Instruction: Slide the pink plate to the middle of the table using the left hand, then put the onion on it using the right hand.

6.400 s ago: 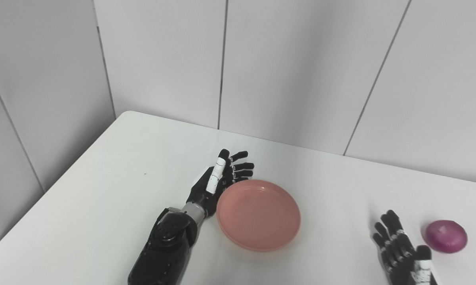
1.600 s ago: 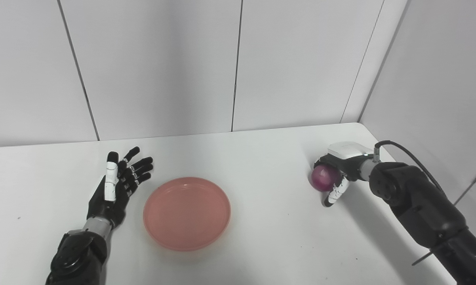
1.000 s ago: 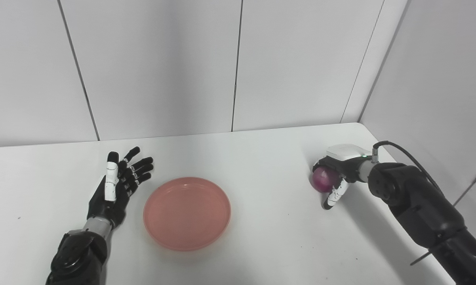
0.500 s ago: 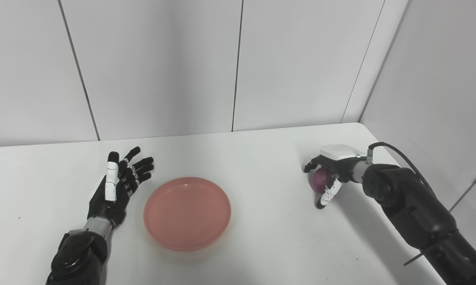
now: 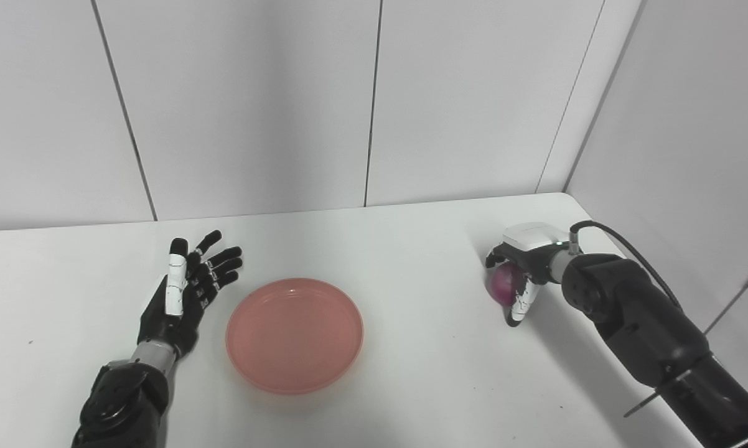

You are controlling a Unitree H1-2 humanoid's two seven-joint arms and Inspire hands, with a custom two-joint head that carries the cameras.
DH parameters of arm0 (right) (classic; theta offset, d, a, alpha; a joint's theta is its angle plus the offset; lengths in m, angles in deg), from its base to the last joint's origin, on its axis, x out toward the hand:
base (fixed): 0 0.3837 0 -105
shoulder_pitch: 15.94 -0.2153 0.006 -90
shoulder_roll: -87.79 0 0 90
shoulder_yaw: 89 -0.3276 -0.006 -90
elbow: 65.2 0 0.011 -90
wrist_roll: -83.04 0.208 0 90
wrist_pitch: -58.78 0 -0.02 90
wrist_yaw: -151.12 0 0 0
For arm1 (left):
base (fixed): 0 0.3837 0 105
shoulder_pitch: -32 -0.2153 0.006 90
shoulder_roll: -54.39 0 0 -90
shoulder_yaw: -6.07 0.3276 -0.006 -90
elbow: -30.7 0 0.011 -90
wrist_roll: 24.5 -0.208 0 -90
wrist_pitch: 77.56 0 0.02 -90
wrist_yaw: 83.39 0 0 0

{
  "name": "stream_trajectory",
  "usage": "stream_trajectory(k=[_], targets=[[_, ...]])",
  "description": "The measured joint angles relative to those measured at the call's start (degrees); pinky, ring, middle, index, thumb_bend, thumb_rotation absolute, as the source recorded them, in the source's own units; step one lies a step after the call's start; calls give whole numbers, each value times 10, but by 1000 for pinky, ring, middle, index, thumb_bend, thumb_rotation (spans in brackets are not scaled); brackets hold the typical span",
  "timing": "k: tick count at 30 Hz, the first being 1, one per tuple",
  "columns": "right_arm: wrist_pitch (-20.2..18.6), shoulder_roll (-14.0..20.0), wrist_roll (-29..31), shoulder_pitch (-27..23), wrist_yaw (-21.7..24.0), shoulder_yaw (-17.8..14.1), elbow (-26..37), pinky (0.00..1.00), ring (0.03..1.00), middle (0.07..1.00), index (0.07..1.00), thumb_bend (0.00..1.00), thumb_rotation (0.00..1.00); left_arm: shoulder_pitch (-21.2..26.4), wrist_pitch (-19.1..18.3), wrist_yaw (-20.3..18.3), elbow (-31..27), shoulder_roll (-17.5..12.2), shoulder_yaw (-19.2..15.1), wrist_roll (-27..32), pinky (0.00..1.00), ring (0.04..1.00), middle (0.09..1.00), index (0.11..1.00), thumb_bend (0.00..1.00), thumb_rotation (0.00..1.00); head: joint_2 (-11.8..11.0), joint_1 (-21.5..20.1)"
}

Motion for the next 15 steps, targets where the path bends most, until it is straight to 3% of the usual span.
stream_trajectory(k=[12,15], targets=[[-5,9,-3,-5,12,2,-13,596,783,844,790,984,220,0,0,-1,2,0,1,0,848,813,784,887,872,1000,1,-2],[-8,9,-2,-5,16,1,-12,662,830,866,798,961,205,1,0,-1,2,0,1,0,831,800,768,872,878,1000,1,-2]])
